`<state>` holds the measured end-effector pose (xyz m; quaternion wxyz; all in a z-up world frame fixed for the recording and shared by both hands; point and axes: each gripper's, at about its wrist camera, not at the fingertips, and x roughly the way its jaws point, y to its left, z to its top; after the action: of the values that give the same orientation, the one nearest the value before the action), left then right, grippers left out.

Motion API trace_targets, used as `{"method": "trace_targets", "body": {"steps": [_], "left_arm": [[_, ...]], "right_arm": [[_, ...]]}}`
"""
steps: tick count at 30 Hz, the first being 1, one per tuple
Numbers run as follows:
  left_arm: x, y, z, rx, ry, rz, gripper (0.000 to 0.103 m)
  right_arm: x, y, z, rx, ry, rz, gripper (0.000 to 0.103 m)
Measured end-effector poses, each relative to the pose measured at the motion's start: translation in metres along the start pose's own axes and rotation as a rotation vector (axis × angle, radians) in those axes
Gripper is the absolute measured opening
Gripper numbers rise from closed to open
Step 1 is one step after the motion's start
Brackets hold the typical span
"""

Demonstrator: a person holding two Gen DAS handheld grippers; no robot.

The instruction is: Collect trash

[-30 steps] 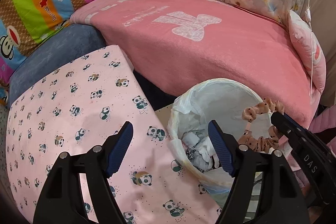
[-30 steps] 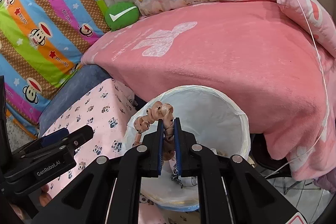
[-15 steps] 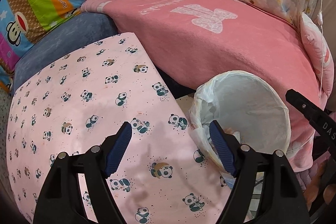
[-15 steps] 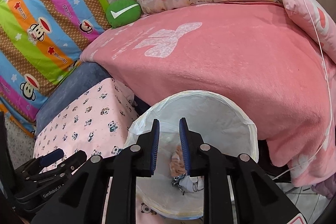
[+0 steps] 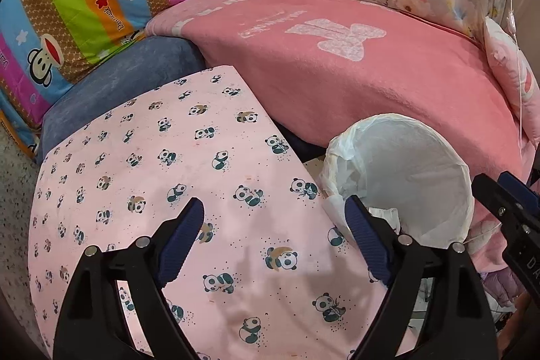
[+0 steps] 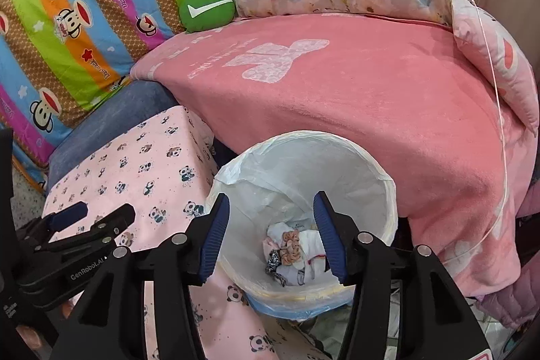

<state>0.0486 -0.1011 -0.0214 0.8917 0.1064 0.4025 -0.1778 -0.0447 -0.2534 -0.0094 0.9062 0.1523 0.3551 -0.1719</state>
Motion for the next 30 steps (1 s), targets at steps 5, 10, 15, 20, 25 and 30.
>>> {"method": "trace_targets", "body": {"steps": [5, 10, 15, 20, 25, 30], "left_arm": [[-0.011, -0.003, -0.008, 0.024, -0.024, 0.017, 0.090], [-0.019, -0.003, -0.014, 0.033, -0.031, 0.033, 0.093], [-0.027, -0.002, -0.018, 0.032, -0.043, 0.046, 0.094], [-0.030, -0.003, -0.022, 0.034, -0.043, 0.049, 0.094], [-0.031, -0.003, -0.025, 0.037, -0.041, 0.050, 0.094], [-0.029, -0.003, -0.030, 0.033, -0.033, 0.050, 0.094]], "right_arm": [[-0.014, 0.001, -0.014, -0.005, -0.023, -0.041, 0.069], [-0.023, 0.001, -0.022, -0.016, -0.046, -0.086, 0.076], [-0.032, -0.003, -0.026, -0.024, -0.067, -0.101, 0.084], [-0.037, -0.009, -0.030, -0.024, -0.061, -0.101, 0.087], [-0.040, -0.005, -0.031, -0.041, -0.063, -0.128, 0.099], [-0.039, -0.002, -0.033, -0.048, -0.049, -0.146, 0.099]]}}
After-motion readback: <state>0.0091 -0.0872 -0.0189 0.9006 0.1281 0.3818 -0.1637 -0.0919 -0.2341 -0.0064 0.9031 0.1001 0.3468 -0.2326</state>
